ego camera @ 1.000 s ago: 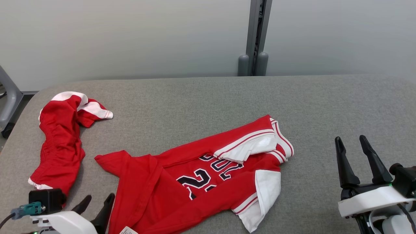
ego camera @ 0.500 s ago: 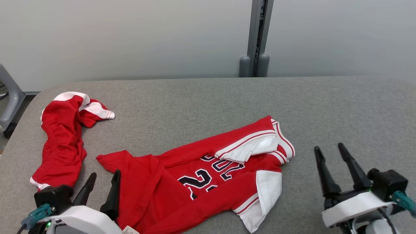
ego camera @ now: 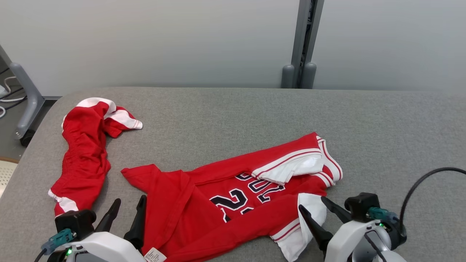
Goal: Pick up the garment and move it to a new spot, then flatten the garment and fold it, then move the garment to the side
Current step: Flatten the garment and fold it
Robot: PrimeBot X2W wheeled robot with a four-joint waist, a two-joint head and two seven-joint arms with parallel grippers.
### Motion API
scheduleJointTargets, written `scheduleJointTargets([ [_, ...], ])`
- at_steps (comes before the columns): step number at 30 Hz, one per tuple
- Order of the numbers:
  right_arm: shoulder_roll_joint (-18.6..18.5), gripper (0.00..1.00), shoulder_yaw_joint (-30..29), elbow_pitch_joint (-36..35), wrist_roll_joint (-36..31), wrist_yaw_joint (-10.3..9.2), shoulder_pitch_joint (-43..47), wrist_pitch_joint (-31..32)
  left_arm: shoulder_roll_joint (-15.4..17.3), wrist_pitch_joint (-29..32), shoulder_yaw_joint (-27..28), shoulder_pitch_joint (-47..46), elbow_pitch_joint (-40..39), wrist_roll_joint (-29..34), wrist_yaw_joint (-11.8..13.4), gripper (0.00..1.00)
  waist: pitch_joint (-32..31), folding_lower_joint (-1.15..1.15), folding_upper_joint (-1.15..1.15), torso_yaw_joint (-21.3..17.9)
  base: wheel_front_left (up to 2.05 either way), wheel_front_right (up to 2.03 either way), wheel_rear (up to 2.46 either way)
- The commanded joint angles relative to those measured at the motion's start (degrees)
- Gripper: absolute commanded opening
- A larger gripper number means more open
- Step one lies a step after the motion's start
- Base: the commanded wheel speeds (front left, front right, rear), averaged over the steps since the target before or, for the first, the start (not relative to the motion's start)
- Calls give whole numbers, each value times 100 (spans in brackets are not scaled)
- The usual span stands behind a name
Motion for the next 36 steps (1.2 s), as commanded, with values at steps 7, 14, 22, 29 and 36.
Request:
scheduleJointTargets([
  [7, 251, 100, -52, 333, -576, 13, -80, 920, -52, -77, -38, -137, 195, -75, -103, 100, -20, 0, 0, 190, 0, 0, 0],
  [14, 470, 100, -428, 322, -1174, 10, 114, 1533, -75, -148, -43, -129, 309, -118, -154, 100, -34, 0, 0, 264, 0, 0, 0],
  [22, 571, 0, -851, 9, -1618, 10, 352, 1604, -59, -157, -35, -152, 373, -165, -165, 100, -41, 0, 0, 118, 0, 0, 0],
  [29, 608, 0, -1379, -157, -1719, 9, 481, 1451, -41, -163, -32, -251, 379, -178, -165, 100, 64, 0, 0, -129, 0, 0, 0],
  [36, 630, 0, -2046, -338, -1633, 9, 733, 1145, -18, -134, -69, -375, 399, -155, -176, 100, 202, 0, 0, -442, 0, 0, 0],
])
